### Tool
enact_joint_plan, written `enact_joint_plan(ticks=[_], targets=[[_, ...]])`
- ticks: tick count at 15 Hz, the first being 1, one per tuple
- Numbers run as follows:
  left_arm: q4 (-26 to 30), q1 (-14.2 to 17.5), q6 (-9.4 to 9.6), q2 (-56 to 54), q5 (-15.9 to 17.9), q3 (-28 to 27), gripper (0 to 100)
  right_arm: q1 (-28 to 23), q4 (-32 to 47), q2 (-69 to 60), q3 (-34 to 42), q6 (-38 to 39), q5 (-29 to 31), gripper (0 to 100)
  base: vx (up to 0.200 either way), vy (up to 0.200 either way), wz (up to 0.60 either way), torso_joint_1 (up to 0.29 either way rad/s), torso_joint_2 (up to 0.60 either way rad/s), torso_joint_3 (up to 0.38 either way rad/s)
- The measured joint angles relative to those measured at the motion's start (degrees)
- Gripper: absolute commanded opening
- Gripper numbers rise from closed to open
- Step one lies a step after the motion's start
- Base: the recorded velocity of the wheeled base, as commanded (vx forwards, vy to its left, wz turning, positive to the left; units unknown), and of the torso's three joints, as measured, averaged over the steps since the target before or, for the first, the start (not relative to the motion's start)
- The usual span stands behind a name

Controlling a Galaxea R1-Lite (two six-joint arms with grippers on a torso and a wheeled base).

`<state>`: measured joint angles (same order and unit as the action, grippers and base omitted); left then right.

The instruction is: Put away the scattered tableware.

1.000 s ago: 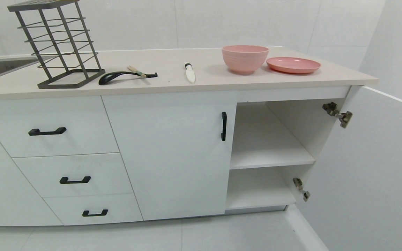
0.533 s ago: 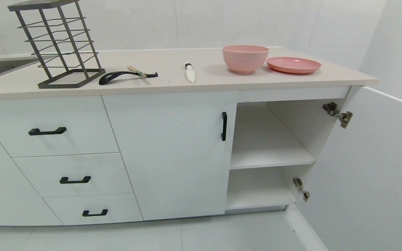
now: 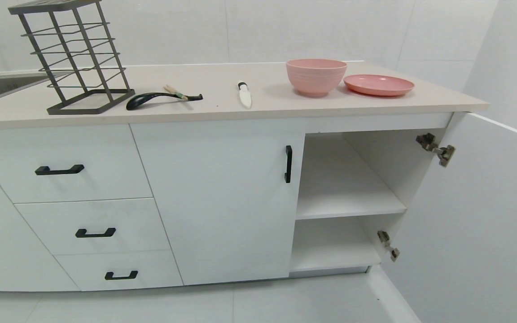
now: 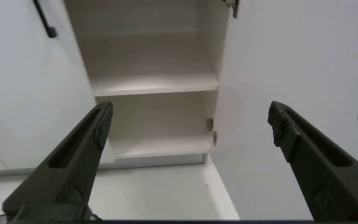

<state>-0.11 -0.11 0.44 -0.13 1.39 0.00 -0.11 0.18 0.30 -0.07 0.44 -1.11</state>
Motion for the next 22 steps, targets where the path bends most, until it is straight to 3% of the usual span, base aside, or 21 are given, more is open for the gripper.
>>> enact_joint_plan(ticks=[3,6,12,22], targets=[[0.0,0.1,-0.09,0.0,0.0,0.0,100,0.1,0.0,0.0,0.0,0.1,0.0,100,0.0,-0.2,0.0,0.004,0.0,0.004],[0.0,0.0,-0.09,0.0,0.0,0.0,100,0.0,0.0,0.0,0.0,0.1,0.0,100,0.0,0.0,0.0,0.0,0.0,0.0],[0.0,0.1,-0.09,0.0,0.0,0.0,100,0.0,0.0,0.0,0.0,0.1,0.0,100,0.2,0.0,0.0,-0.002,0.0,0.004],[-0.1,0.0,-0.39,0.0,0.1,0.0,100,0.0,0.0,0.0,0.0,0.0,0.0,100,0.0,0.0,-0.06,0.001,0.0,0.0]])
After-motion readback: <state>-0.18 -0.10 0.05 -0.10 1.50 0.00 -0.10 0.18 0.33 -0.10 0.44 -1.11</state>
